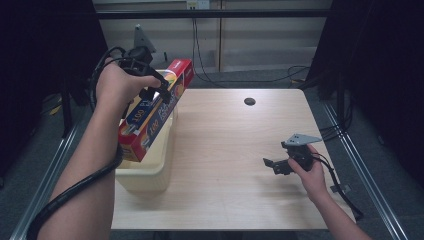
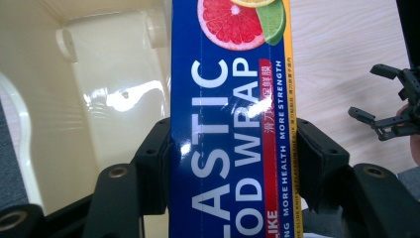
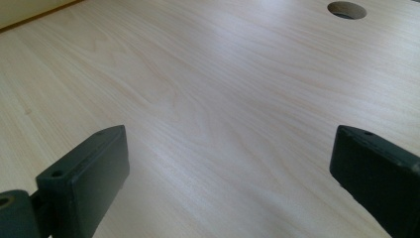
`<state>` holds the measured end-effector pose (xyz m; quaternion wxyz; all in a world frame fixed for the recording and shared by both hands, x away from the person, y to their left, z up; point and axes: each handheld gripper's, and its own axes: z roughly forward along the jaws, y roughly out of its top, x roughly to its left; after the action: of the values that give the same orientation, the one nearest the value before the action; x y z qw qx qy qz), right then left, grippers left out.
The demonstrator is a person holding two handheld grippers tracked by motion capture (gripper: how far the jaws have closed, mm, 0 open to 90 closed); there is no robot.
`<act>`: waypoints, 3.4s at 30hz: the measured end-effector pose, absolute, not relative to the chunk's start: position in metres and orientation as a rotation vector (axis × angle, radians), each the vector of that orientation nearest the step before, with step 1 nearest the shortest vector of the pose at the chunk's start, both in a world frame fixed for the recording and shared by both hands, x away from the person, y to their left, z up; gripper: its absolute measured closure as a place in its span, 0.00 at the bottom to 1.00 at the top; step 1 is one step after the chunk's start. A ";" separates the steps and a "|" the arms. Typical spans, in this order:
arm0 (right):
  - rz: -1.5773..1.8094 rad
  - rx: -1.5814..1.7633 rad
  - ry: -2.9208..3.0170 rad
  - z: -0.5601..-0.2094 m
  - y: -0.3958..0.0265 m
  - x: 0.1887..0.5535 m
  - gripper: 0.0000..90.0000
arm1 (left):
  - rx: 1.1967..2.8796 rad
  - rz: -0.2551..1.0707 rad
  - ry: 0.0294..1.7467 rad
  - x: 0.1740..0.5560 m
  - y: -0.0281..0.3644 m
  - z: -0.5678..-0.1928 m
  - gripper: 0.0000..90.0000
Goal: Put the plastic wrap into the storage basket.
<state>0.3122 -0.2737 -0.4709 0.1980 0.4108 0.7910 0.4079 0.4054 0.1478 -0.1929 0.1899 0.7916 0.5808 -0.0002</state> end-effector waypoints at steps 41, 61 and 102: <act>1.152 1.136 2.226 -0.469 -0.266 0.309 0.02 | 2.114 0.074 1.787 0.376 0.201 -0.200 0.46; 1.151 1.135 2.228 -0.470 -0.266 0.310 0.02 | 2.081 0.055 1.848 0.380 0.209 -0.230 0.46; 1.152 1.133 2.227 -0.469 -0.266 0.309 0.02 | 2.060 0.031 1.898 0.392 0.208 -0.277 0.46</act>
<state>0.3092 -0.2661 -0.4692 0.1941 0.4041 0.7940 0.4106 0.3918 0.2078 -0.2772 0.1695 0.7247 0.6678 0.0108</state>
